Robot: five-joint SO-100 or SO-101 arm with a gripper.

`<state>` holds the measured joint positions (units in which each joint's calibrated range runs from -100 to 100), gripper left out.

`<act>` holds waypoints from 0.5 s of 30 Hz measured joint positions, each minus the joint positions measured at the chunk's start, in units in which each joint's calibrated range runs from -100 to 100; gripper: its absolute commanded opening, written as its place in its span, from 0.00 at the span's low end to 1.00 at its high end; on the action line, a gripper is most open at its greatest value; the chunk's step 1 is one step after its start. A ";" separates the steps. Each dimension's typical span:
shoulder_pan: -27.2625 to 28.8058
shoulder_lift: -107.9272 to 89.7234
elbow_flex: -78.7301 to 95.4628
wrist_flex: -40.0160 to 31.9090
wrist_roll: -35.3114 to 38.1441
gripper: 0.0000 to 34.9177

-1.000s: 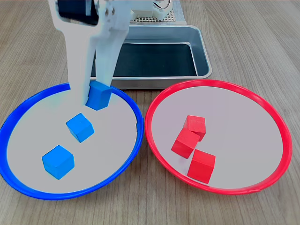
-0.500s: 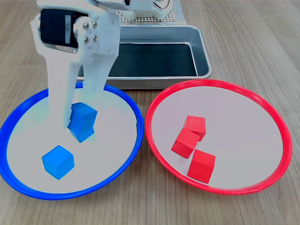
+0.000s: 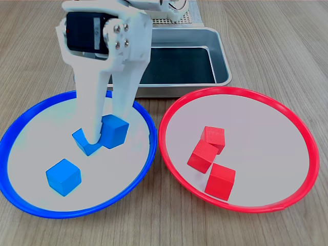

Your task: Relocate any blue block in the red dish to the blue dish, correcting any misplacements.

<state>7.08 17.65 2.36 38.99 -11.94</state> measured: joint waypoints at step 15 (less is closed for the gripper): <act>0.09 0.68 0.00 2.28 -2.39 0.34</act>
<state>7.17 18.33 2.36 41.27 -14.33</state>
